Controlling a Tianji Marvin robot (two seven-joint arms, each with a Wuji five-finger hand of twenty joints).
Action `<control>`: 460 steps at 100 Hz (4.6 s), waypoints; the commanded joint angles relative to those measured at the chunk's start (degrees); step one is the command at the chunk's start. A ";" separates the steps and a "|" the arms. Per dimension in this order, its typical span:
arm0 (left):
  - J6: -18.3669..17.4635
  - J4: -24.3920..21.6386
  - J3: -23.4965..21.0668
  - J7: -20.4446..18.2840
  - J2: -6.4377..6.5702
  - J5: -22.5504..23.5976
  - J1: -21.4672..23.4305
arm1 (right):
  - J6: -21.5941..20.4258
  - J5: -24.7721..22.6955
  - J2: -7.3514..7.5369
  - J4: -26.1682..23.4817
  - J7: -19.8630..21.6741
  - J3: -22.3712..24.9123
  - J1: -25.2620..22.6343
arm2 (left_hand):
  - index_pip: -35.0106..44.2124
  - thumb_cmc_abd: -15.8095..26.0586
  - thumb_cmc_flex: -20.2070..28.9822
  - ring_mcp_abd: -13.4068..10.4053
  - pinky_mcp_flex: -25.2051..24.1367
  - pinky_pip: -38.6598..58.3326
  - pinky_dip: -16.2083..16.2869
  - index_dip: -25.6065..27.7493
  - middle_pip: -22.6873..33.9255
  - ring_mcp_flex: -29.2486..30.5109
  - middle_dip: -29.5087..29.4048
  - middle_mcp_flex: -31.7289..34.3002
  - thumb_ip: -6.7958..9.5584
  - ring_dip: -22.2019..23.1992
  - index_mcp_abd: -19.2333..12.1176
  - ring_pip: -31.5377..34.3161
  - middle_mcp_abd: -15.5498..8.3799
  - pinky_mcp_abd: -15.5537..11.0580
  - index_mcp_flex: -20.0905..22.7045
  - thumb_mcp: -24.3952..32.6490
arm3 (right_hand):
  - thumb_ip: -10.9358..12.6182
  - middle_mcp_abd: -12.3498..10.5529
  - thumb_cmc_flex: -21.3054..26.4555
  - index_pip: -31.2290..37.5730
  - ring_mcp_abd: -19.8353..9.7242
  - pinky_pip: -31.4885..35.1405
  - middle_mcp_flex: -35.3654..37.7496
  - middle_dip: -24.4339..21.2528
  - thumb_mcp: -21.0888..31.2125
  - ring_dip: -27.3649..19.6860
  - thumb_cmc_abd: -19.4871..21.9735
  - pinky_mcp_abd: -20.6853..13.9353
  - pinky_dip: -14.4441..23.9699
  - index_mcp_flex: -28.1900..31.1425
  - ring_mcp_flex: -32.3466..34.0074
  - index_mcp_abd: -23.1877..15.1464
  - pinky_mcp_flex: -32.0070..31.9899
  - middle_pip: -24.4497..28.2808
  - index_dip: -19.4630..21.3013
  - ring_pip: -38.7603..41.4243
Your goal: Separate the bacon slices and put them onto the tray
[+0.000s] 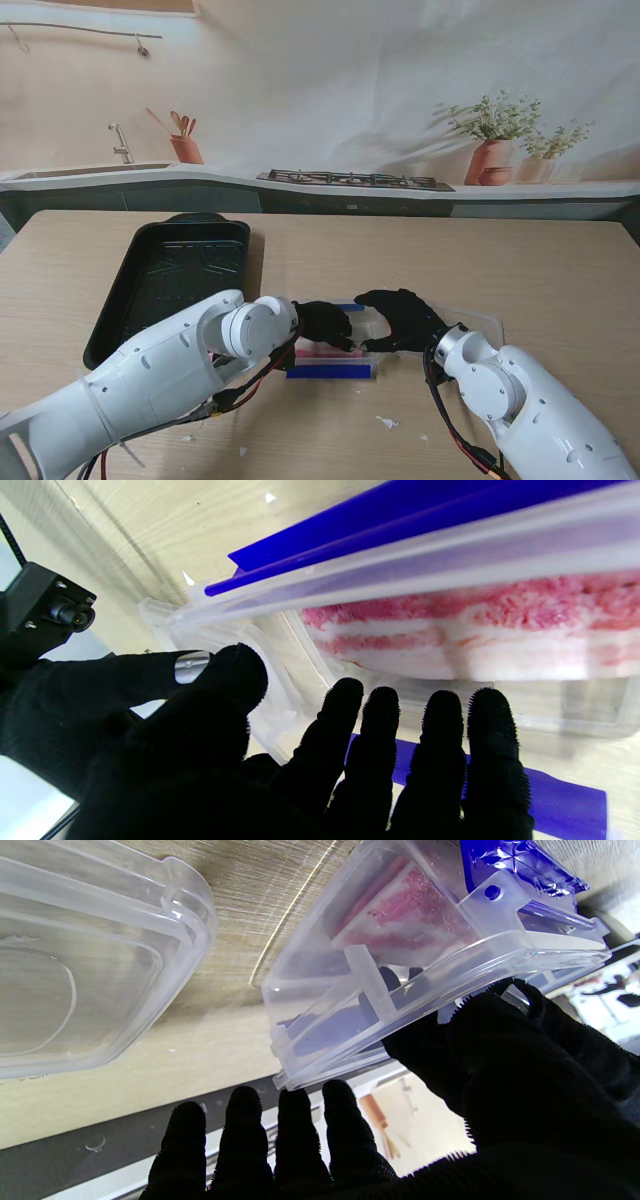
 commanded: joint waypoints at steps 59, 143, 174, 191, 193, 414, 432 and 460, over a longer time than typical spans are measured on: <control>-0.98 0.83 2.08 -0.71 -0.35 2.42 -0.95 | 0.14 0.01 -0.34 -0.20 0.71 0.17 -0.48 | 3.88 -4.69 -2.23 -2.44 -6.14 -0.62 -0.96 1.84 13.43 7.59 11.86 4.81 1.87 11.13 -0.95 12.79 -1.88 -0.39 -2.30 5.35 | 2.79 -0.41 -0.35 -0.52 -2.42 0.00 -1.13 0.44 0.32 0.42 0.11 0.12 1.16 -0.34 -1.43 -0.33 -0.18 1.46 0.41 0.11; -4.47 -0.96 0.67 1.98 0.50 8.21 0.43 | 0.21 -0.07 -0.31 -0.03 0.79 0.05 -0.35 | 10.29 -15.87 1.72 -6.90 -4.07 0.83 -0.54 5.08 23.23 17.86 29.10 13.73 -1.31 21.32 -3.78 24.53 -7.82 1.78 1.35 17.59 | 2.76 -0.43 -0.32 -0.44 -2.36 -0.02 -1.14 0.35 0.54 0.42 0.01 0.11 1.15 -0.29 -1.45 -0.43 -0.18 1.30 0.43 0.10; -4.58 -1.01 0.83 2.69 0.50 9.61 0.45 | 0.29 -0.05 -0.32 0.03 0.76 -0.02 -0.28 | 14.18 -22.33 7.08 -7.82 -0.87 1.32 0.14 6.88 20.47 24.33 35.80 21.51 -4.60 22.13 -5.10 25.71 -9.49 3.42 5.55 16.99 | 2.76 -0.39 -0.26 -0.40 -2.36 -0.01 -1.12 0.36 0.53 0.39 -0.03 0.12 1.15 -0.31 -1.44 -0.45 -0.18 1.31 0.43 0.05; -4.71 -0.87 1.65 2.03 0.74 10.34 -0.19 | 0.28 -0.06 -0.32 0.07 0.78 -0.06 -0.24 | 21.95 -21.75 5.87 -8.82 -3.52 -0.06 -0.37 10.14 21.08 25.02 37.68 23.52 -4.56 23.30 -10.62 26.14 -11.49 2.95 7.68 15.63 | 2.76 -0.41 -0.24 -0.38 -2.40 -0.01 -1.12 0.35 0.58 0.38 0.00 0.14 1.14 -0.31 -1.47 -0.42 -0.15 1.28 0.44 0.03; -4.85 -0.82 1.83 1.86 0.79 10.39 -0.34 | 0.28 -0.05 -0.32 0.07 0.78 -0.05 -0.25 | 22.68 -21.59 5.75 -9.14 -3.83 -0.14 -0.42 10.27 21.20 24.80 37.86 23.52 -4.54 23.37 -11.90 26.12 -11.79 2.72 8.06 15.45 | 2.76 -0.42 -0.23 -0.38 -2.37 -0.01 -1.11 0.35 0.59 0.38 0.01 0.13 1.14 -0.31 -1.44 -0.47 -0.15 1.29 0.44 0.04; -10.60 -5.07 -3.09 5.50 2.88 21.05 3.63 | 0.62 0.29 -0.44 0.26 0.39 -0.15 -0.23 | 43.04 -5.38 18.86 -8.04 -6.77 -2.47 -2.42 22.69 16.38 25.27 31.39 29.03 -5.04 19.96 -12.03 22.70 -7.96 3.05 2.92 0.08 | 2.75 -0.50 -0.12 -0.13 -2.37 0.06 -1.11 0.36 0.50 0.49 0.31 0.09 1.18 -0.51 -1.44 -0.41 -0.07 1.30 0.24 0.23; -13.29 -5.27 -4.25 7.28 3.02 23.43 4.31 | 0.42 0.32 -0.42 0.33 0.48 -0.12 -0.18 | 43.71 -5.22 19.83 -7.40 -4.91 -0.35 -1.39 23.80 17.58 25.37 33.19 29.03 -5.03 21.41 -10.70 24.19 -7.19 2.03 2.44 -0.46 | 2.74 -0.46 -0.23 -0.13 -2.32 0.03 -1.14 0.34 0.47 0.48 0.20 0.09 1.16 -0.52 -1.47 -0.44 -0.08 1.26 0.21 0.21; -16.56 -6.69 -6.46 8.12 3.37 24.71 5.39 | 0.41 0.28 -0.43 0.29 0.39 -0.09 -0.22 | 44.51 -3.08 23.27 -5.92 -2.37 1.69 0.01 25.48 19.98 24.64 36.40 27.87 -5.54 24.93 -8.52 27.16 -5.84 1.33 0.68 -3.96 | 2.75 -0.48 -0.16 -0.14 -2.36 0.02 -1.11 0.34 0.49 0.46 0.21 0.11 1.15 -0.50 -1.45 -0.33 -0.07 1.27 0.17 0.19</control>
